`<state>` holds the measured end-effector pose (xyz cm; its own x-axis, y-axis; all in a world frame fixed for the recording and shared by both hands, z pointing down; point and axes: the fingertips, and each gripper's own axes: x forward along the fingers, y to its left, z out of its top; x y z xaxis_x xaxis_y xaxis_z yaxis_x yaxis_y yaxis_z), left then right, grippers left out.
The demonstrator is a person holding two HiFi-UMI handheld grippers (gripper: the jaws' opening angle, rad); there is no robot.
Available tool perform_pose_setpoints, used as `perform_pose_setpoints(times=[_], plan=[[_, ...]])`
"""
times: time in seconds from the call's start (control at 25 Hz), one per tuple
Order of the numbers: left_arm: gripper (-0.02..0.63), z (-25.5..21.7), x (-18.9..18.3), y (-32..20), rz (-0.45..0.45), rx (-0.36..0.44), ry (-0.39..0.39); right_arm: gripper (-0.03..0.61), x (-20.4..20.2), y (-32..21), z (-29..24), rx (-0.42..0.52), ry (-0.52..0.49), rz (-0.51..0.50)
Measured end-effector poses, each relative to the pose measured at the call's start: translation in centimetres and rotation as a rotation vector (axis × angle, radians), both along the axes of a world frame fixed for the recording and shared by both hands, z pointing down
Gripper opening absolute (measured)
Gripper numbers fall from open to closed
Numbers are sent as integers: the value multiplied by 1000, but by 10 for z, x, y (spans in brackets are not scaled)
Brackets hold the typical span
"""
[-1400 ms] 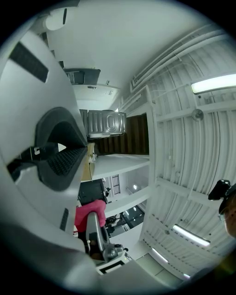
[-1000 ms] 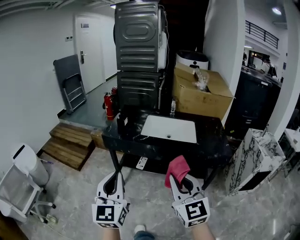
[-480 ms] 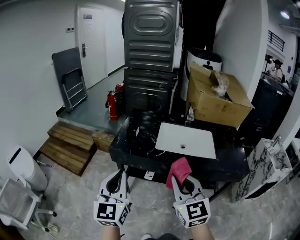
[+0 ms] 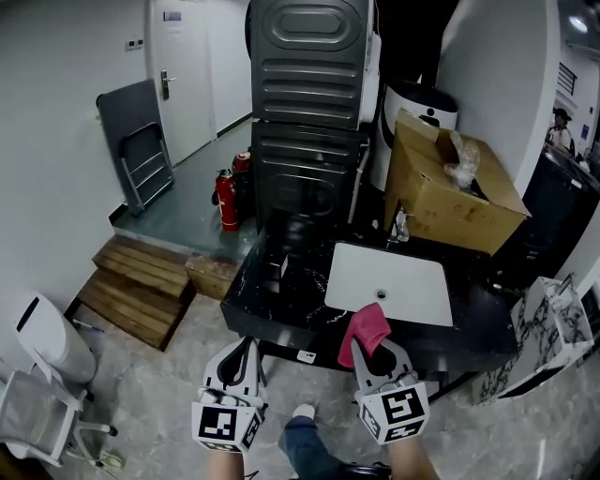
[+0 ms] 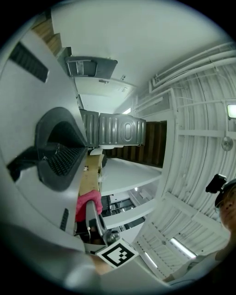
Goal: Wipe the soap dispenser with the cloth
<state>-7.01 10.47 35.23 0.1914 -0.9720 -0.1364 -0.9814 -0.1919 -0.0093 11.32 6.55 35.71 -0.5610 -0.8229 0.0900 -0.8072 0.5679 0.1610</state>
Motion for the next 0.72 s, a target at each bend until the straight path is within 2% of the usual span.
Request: perform_pose_setpoints(times=[0.2, 0.48, 0.56, 0.64, 0.72], plan=[[12, 3, -17, -64, 19, -17, 14, 49, -22, -62, 2, -1, -10, -12], [267, 25, -27, -178, 76, -122, 28, 49, -41, -159, 6, -29, -32, 1], [314, 37, -25, -208, 84, -167, -8, 49, -42, -185, 8, -40, -34, 4], [321, 48, -21, -236, 101, -199, -45, 49, -43, -210, 11, -51, -39, 9], [319, 58, -22, -262, 105, -214, -33, 49, -43, -233, 17, -66, -42, 14]])
